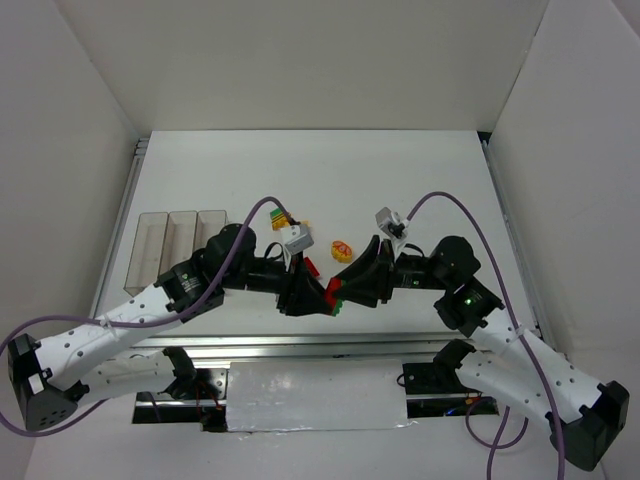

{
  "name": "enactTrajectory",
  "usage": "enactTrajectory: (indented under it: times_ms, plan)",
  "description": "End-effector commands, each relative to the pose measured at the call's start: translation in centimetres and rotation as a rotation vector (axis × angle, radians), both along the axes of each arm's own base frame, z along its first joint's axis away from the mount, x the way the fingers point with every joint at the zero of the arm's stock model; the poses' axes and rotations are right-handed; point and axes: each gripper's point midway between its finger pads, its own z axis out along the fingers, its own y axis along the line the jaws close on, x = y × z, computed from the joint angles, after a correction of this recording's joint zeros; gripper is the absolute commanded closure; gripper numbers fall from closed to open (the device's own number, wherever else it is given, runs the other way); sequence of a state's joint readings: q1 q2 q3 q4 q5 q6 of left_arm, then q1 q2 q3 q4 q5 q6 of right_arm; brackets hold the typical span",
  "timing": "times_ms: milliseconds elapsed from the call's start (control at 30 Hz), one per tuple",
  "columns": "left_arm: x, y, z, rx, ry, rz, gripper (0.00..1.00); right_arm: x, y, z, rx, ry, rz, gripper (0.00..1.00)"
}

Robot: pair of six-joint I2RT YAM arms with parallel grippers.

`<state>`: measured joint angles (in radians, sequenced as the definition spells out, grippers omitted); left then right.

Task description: Sort the legos into containers by color

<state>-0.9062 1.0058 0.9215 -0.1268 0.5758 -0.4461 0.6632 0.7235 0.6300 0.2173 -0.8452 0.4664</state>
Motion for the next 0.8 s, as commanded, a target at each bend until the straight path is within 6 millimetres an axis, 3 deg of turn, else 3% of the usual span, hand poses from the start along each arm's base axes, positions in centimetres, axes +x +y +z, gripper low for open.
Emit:
enactTrajectory:
  times_ms: [0,33,100,133,167,300,400,600,767]
  plan:
    - [0.4,-0.5,2.1,-0.059,-0.036,0.004,0.94,0.1,0.1,2.6,0.059,-0.064,-0.007,0.98]
    - [0.4,-0.6,2.3,-0.06,-0.037,0.002,1.0,0.1,0.1,2.6,0.058,-0.063,-0.003,0.94]
    - [0.3,-0.6,2.8,-0.075,-0.043,0.002,1.0,-0.1,0.2,2.2,0.048,-0.058,0.014,0.41]
    - [0.3,-0.5,2.9,-0.079,-0.045,0.003,1.0,-0.2,0.1,2.0,0.047,-0.057,0.015,0.1]
    - [0.3,-0.5,3.2,-0.09,-0.055,0.006,1.0,-0.6,0.0,2.0,0.054,-0.068,0.034,0.08]
    - [0.5,0.0,3.8,-0.103,-0.072,0.038,1.0,-1.1,-0.4,1.6,0.047,-0.076,0.04,0.09]
    - [0.2,0.1,4.0,-0.109,-0.072,0.026,1.0,-1.7,-0.7,2.0,0.062,-0.096,0.051,0.18]
    - [-0.1,0.0,4.6,-0.133,-0.076,0.009,1.0,-1.1,-0.6,1.6,0.052,-0.091,0.023,0.36]
    - [-0.4,0.0,5.0,-0.15,-0.079,-0.005,1.0,-0.8,-0.3,1.5,0.05,-0.079,0.031,0.68]
